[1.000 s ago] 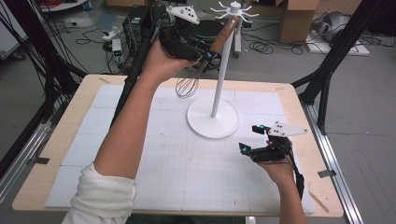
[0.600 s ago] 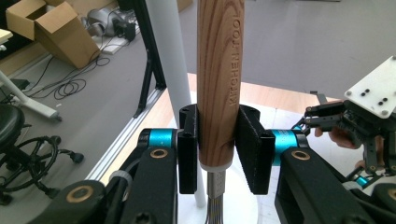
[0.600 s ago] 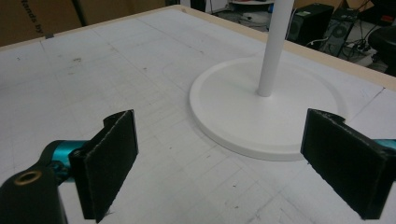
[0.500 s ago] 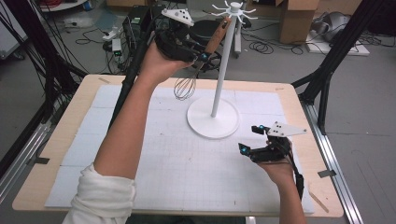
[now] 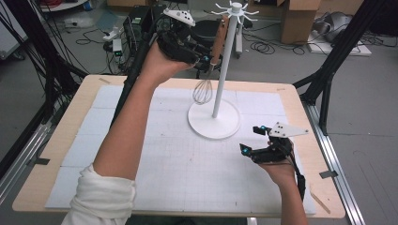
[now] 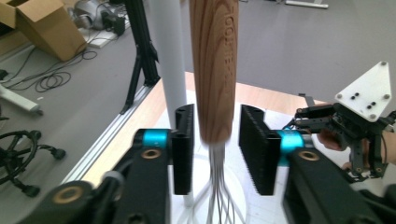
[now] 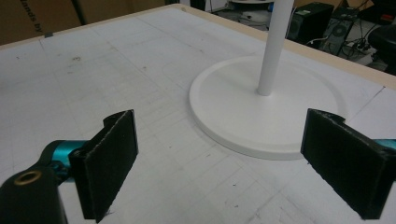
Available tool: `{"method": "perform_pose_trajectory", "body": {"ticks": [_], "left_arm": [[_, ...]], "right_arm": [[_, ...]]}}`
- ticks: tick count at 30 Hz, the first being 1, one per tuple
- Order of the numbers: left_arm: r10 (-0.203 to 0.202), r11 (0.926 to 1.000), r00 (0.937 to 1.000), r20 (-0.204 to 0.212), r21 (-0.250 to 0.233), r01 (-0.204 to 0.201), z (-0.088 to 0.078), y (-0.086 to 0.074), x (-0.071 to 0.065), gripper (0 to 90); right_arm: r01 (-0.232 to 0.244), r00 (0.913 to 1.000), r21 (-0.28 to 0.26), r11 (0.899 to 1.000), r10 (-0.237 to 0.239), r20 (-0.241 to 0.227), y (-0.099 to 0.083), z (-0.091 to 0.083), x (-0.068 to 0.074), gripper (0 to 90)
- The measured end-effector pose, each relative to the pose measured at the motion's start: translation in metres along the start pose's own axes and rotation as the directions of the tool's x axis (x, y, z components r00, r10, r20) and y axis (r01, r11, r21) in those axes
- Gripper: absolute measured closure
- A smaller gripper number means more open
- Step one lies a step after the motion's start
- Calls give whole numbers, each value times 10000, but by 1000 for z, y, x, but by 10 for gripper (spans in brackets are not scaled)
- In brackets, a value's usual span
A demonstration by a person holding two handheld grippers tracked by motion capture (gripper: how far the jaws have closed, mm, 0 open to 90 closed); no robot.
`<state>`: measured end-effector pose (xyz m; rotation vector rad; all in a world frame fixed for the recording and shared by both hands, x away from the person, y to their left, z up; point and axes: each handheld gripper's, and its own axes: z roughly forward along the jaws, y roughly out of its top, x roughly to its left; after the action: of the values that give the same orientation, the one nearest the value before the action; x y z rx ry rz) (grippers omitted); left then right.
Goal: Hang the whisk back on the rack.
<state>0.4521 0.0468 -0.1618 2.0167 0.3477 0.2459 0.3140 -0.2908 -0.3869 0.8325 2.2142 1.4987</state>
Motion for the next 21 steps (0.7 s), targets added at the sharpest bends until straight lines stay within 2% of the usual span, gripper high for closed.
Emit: {"method": "perform_pose_trajectory", "body": {"ticks": [6, 8, 11, 15, 21], "left_arm": [[69, 10000, 10000, -46, 36, -68, -4, -2, -2, 585], [63, 9999, 9998, -201, 156, -60, -4, -3, -3, 570], [70, 9993, 10000, -42, 381, -69, -4, -6, -4, 541], [95, 9992, 9997, 230, 377, -104, -7, -8, -7, 522], [104, 9995, 9998, 142, 310, -108, -16, -20, -10, 493]], "right_arm": [[21, 10000, -7, 10000, -21, 1, 0, 0, 0, 101], [33, 10000, -2, 10000, -33, 6, 0, 0, 0, 101], [25, 10000, 15, 10000, -25, 2, 0, 0, 1, 101], [22, 10000, -2, 10000, -22, 31, 0, 0, 0, 101], [114, 9999, 15, 9999, -114, 48, 0, 1, 0, 101]]}}
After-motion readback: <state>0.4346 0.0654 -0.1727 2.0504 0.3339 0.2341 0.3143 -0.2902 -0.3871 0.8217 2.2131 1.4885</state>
